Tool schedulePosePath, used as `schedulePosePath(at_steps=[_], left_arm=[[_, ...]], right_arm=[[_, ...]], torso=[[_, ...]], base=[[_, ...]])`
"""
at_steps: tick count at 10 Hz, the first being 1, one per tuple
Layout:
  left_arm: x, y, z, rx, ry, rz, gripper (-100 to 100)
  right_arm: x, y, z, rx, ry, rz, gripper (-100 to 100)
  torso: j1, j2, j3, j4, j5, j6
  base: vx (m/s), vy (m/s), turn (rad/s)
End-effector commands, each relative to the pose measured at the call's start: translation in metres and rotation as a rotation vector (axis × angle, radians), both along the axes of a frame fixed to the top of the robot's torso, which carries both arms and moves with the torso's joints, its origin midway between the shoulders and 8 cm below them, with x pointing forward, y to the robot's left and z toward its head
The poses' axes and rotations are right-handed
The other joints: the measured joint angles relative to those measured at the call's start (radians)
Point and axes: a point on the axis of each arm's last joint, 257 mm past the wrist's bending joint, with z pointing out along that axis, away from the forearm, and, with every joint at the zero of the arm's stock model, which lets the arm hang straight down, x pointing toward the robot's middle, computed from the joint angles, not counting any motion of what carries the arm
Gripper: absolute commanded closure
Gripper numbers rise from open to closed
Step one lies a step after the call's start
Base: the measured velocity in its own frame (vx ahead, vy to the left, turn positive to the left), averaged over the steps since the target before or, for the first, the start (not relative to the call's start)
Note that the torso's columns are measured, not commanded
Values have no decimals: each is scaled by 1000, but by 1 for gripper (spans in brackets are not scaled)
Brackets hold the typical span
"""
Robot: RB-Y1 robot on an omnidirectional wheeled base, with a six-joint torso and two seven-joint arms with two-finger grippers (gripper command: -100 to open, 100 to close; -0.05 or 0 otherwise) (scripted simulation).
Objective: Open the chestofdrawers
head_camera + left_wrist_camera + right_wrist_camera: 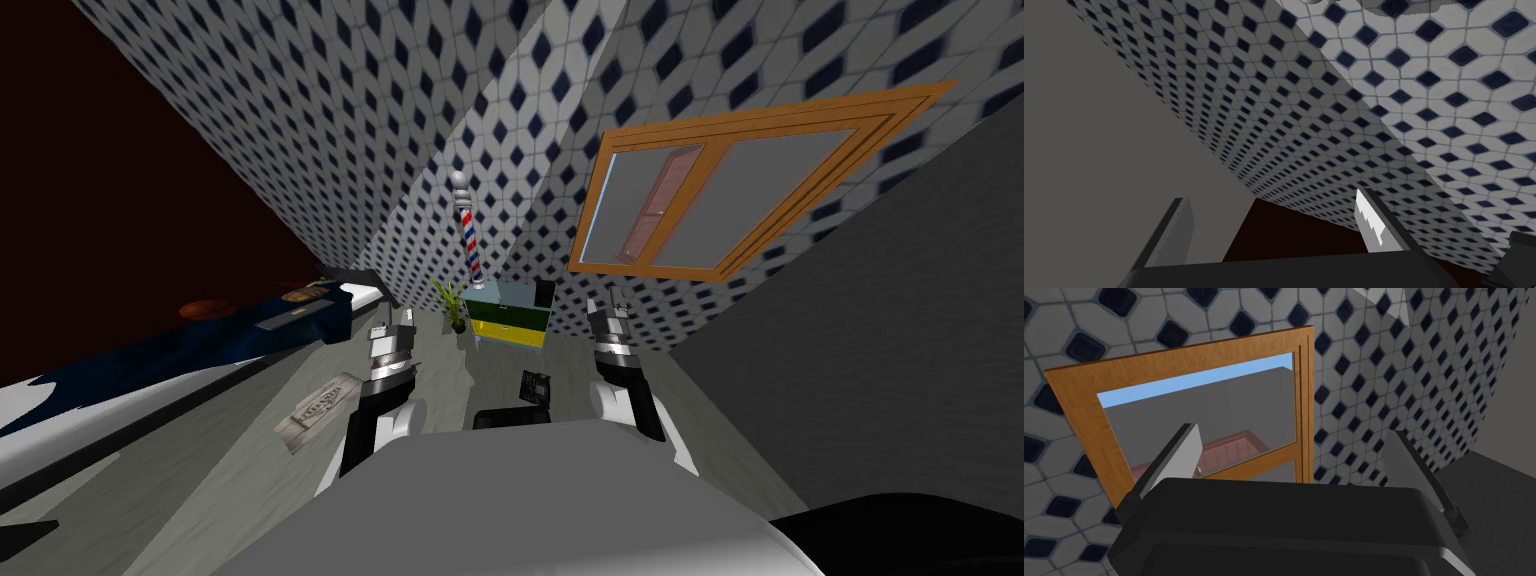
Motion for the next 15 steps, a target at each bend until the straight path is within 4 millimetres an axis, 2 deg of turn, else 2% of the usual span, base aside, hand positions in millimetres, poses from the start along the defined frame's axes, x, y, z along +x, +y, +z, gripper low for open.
schedulePosePath(at_steps=[1,9,10,12,15], left_arm=[[0,0,0,0,0,0,0],[0,0,0,0,0,0,0],[0,0,0,0,0,0,0],[0,0,0,0,0,0,0],[0,0,0,0,0,0,0]], right_arm=[[0,0,0,0,0,0,0],[0,0,0,0,0,0,0],[6,5,-10,-33,36,15,-100],[18,14,-34,-86,118,35,-100],[38,29,-94,-172,297,56,-100]], torso=[[0,40,-82,41,0,0],[0,618,-1234,617,0,0],[0,691,-1382,691,0,0],[2,734,-1471,734,1,0],[3,737,-1476,738,1,0]], base=[[0,0,0],[0,0,0],[15,20,28],[28,53,46],[46,108,65]])
